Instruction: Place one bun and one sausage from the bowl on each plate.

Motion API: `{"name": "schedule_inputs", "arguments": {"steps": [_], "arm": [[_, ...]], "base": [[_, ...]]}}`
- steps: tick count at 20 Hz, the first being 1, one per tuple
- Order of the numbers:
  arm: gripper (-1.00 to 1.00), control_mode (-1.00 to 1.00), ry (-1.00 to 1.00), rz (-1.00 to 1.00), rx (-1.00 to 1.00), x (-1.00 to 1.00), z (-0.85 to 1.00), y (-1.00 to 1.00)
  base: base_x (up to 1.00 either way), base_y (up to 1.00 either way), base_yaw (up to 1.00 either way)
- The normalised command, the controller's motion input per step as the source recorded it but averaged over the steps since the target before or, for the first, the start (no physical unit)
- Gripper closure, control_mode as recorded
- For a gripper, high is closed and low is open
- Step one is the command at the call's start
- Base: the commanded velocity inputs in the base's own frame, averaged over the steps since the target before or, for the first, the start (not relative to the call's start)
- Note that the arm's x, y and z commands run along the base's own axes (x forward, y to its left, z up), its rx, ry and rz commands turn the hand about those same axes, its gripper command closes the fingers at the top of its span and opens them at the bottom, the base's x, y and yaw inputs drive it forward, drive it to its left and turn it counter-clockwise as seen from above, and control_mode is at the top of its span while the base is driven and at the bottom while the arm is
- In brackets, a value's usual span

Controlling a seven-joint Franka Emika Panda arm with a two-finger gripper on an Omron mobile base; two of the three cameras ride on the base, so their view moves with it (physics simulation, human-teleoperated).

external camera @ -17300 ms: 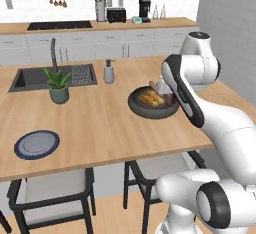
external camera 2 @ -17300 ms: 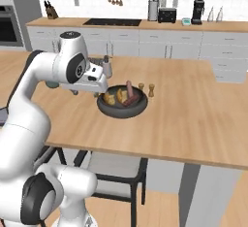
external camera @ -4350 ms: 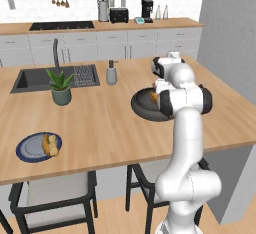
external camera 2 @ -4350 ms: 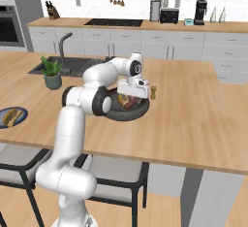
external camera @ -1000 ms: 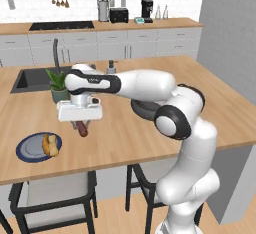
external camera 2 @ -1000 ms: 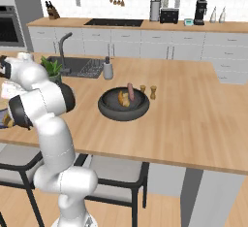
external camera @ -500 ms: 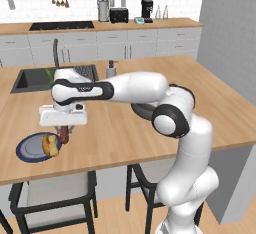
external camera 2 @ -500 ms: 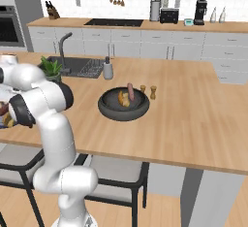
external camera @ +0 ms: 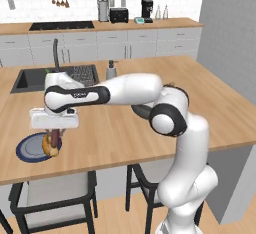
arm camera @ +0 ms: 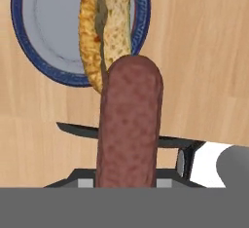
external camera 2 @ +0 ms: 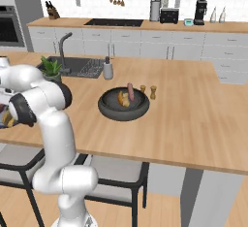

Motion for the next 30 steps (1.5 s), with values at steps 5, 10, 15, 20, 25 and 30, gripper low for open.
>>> {"name": "schedule_inputs", "arguments": {"steps": [5,10,15,20,25,30], "arm": [[1.0,-1.0,-0.04,0.0,-0.04,0.27,-0.06,0.54],[1.0,-1.0,-0.04,0.0,-0.02,0.38,-0.01,0.34],[1.0,-1.0,-0.01,0.0,-0.01,0.37,-0.07,0.14],[1.0,-1.0,0.0,0.0,-0.04,0.16,-0.32,0.21],[1.0,-1.0,0.0,0.0,-0.01,0.1,-0.06,0.16],[1.0,-1.0,0.0,0.0,0.0,0.1,-0.24,0.0]], "base": [[0.0,0.0,0.0],[0.0,0.0,0.0],[0.0,0.0,0.0],[0.0,0.0,0.0],[0.0,0.0,0.0],[0.0,0.0,0.0]]}}
